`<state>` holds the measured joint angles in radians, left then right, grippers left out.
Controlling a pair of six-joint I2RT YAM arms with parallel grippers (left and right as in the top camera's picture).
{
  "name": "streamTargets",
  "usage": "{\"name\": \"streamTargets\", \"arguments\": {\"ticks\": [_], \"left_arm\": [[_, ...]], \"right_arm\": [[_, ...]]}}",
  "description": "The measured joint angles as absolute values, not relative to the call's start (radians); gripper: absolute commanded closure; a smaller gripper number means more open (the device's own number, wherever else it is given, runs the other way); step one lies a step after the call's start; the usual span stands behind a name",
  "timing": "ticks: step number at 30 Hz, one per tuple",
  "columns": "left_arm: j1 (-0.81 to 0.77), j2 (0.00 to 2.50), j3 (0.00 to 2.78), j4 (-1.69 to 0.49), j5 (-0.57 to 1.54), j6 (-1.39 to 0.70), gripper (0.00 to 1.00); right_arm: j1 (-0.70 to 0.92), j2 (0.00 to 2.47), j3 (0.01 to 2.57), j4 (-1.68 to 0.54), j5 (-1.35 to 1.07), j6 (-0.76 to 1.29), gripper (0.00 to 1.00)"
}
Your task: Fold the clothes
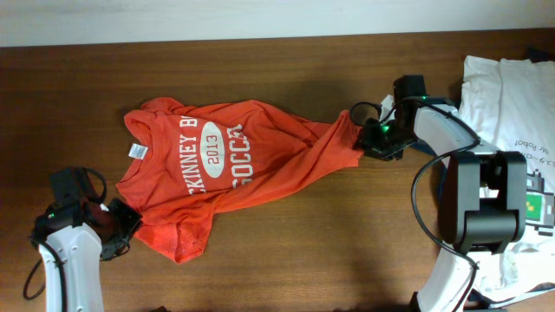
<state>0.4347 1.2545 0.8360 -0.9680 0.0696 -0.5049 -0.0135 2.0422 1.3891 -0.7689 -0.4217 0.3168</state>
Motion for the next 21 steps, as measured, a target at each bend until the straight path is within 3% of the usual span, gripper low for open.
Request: {"name": "streamTargets", "arguments": {"ticks": [2,4,5,9,13,14,16,18,21], "left_arm": [[0.435,1.254,0.836,-0.968,0.070,-0.505,0.67],[0.435,1.254,0.836,-0.968,0.070,-0.505,0.67],[0.435,1.254,0.836,-0.968,0.070,-0.505,0.67],[0.435,1.254,0.836,-0.968,0.070,-0.505,0.67],[0.435,1.254,0.836,-0.971,0.070,-0.505,0.66],[0.435,1.254,0.836,-0.977,0.070,-0.505,0.63],[0.435,1.254,0.836,-1.008,0.070,-0.500,0.38],[0.435,1.254,0.836,-1.030,0.069,-0.484,0.29],[0.435,1.254,0.833,-1.041,0.090,-0.448,0.24]], "right_arm": [[-0.011,2.042,1.389,-0.770,-0.421,0.319,0.85],[-0.011,2.043,1.389,-0.770,-0.418,0.321,0.87],[-0.011,2.043,1.389,-0.770,-0.418,0.321,0.95],[-0.035,2.042,1.396,-0.808,-0.418,0.317,0.96],[-0.070,1.916,1.445,-1.168,-0.148,0.303,0.96],[-0.079,1.903,1.456,-1.233,-0.076,0.302,0.96],[-0.091,1.901,1.456,-1.295,0.017,0.302,0.96],[-0.090,1.901,1.456,-1.299,0.046,0.301,0.96],[-0.090,1.901,1.456,-1.296,0.061,0.294,0.96]]}}
